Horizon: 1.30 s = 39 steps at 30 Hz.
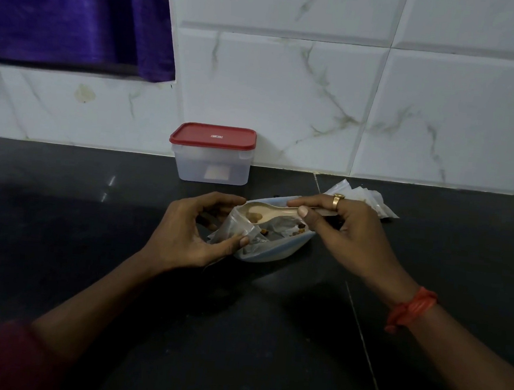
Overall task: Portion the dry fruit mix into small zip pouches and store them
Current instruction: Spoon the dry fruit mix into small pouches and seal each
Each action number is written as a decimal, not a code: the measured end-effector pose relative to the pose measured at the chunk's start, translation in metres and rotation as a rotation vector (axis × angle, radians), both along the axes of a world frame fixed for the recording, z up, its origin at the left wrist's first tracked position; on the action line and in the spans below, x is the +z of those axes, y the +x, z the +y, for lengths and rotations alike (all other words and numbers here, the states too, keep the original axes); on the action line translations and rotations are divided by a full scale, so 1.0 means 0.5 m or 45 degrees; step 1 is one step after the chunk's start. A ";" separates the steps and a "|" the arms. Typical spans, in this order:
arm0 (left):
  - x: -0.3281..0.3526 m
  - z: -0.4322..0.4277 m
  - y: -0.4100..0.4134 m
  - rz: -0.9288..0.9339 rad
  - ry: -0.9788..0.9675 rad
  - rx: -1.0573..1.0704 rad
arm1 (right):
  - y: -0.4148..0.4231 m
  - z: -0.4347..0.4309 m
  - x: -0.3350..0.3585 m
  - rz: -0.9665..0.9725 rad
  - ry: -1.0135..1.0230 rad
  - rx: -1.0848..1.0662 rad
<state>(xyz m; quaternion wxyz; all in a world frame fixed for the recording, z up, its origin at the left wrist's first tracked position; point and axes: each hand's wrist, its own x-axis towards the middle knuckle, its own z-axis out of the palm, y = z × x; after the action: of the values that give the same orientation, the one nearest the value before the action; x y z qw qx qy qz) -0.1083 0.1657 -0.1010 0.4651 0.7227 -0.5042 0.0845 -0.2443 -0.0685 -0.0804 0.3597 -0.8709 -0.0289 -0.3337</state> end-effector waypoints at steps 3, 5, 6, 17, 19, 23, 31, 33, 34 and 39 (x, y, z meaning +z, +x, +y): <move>0.000 0.000 -0.002 0.006 -0.009 -0.006 | -0.003 -0.009 0.006 0.008 0.080 -0.023; 0.000 -0.001 -0.003 0.010 -0.006 -0.014 | -0.004 -0.010 0.008 0.022 0.105 -0.026; 0.000 -0.001 -0.002 0.008 -0.004 -0.017 | -0.005 -0.008 0.008 0.023 0.096 -0.033; 0.000 -0.003 -0.007 0.006 0.012 -0.002 | -0.023 -0.041 0.020 -0.037 -0.595 -0.546; 0.001 -0.002 -0.008 0.003 0.001 -0.002 | -0.023 -0.043 0.013 -0.034 -0.781 -0.561; 0.004 -0.002 -0.010 -0.015 0.008 -0.023 | -0.015 -0.030 0.006 0.032 -1.076 -0.601; 0.008 -0.001 -0.013 -0.023 0.027 -0.054 | -0.005 0.003 -0.008 0.085 -1.190 -0.592; 0.008 -0.001 -0.013 -0.025 0.033 -0.060 | -0.004 0.021 0.001 0.168 -1.158 -0.625; 0.009 -0.001 -0.014 -0.025 0.032 -0.058 | -0.005 0.027 0.009 0.235 -1.129 -0.612; 0.010 -0.002 -0.015 -0.030 0.028 -0.057 | -0.008 0.017 -0.010 0.324 -0.919 -0.613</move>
<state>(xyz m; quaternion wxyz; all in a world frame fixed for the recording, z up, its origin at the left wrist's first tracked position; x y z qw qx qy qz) -0.1159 0.1646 -0.0963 0.4527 0.7154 -0.5266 0.0771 -0.2483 -0.0601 -0.0855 -0.0541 -0.9566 0.1044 -0.2667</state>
